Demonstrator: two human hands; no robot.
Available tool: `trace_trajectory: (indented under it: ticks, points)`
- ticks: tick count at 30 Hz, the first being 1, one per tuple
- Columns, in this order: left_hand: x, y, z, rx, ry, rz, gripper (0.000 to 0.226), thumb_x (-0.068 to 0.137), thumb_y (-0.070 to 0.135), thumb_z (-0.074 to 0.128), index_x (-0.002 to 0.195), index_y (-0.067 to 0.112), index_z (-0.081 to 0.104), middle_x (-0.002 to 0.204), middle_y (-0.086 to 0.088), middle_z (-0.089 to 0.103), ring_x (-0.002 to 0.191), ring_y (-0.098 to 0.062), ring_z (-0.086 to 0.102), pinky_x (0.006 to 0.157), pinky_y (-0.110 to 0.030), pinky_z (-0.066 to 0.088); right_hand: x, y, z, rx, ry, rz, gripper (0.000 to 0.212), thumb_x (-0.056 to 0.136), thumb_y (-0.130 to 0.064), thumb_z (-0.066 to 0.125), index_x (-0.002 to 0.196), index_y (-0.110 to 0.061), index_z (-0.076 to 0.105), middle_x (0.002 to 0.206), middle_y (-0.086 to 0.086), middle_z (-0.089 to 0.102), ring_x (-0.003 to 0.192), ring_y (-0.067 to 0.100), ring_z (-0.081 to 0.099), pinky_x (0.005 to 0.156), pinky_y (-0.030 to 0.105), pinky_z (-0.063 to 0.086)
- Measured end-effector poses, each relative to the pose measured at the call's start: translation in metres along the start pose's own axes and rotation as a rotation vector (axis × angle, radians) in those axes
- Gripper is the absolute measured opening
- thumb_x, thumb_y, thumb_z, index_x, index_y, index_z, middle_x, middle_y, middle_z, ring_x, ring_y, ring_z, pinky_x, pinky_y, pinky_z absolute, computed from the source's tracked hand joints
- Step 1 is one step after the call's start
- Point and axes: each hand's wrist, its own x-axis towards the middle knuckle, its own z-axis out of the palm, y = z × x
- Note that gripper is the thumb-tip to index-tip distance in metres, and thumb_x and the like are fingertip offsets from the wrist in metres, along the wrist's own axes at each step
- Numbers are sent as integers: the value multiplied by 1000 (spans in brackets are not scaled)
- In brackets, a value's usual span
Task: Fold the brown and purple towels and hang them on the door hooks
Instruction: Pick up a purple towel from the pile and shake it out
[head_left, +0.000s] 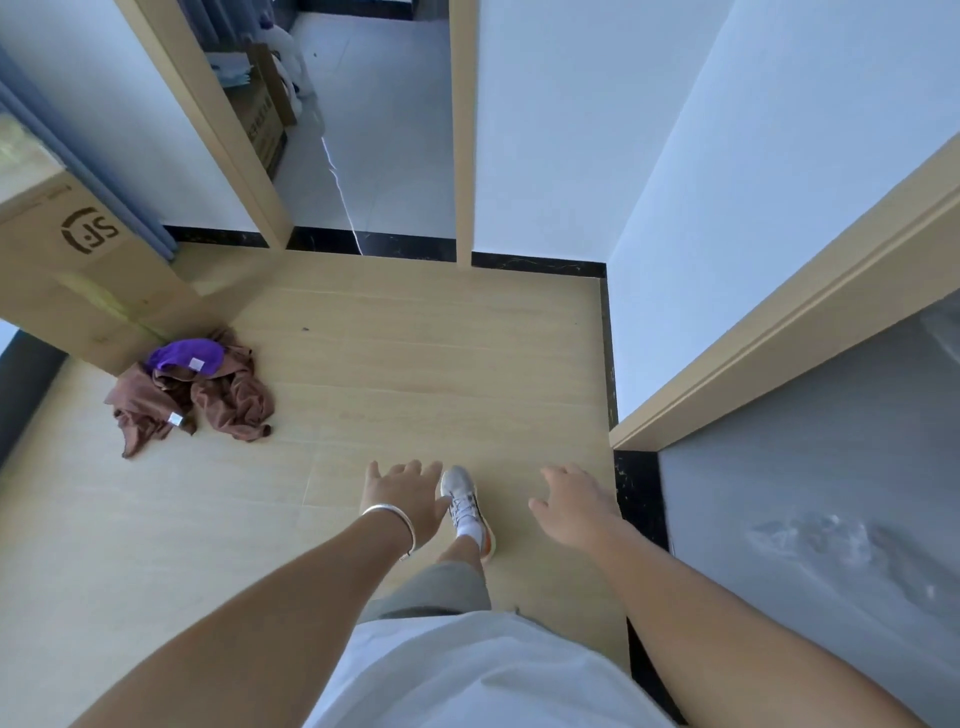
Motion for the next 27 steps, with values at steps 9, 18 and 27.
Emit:
trace_trajectory:
  ticks: [9, 18, 27]
  points:
    - [142, -36, -105, -36, -8, 16, 53, 98, 53, 27, 143, 26, 31, 140, -2, 46, 127, -23, 47, 108, -48, 25, 125, -4, -130, 3, -81, 93, 50, 94, -34, 41, 140, -16, 43, 143, 3, 44, 130, 23, 44, 101, 37, 41]
    - [218, -88, -157, -85, -29, -64, 50, 98, 51, 28, 141, 26, 34, 138, -2, 48, 126, -23, 48, 107, -46, 27, 226, -62, -202, 54, -102, 22, 45, 92, -31, 46, 134, -14, 50, 134, 8, 50, 114, 25, 55, 89, 32, 46]
    - [266, -136, -165, -222, -149, -262, 51, 98, 53, 28, 142, 27, 36, 140, -1, 46, 127, -22, 47, 106, -43, 29, 329, -120, -248, -125, -253, -134, 23, 90, -33, 43, 70, -23, 50, 79, -3, 56, 76, 21, 55, 57, 26, 38]
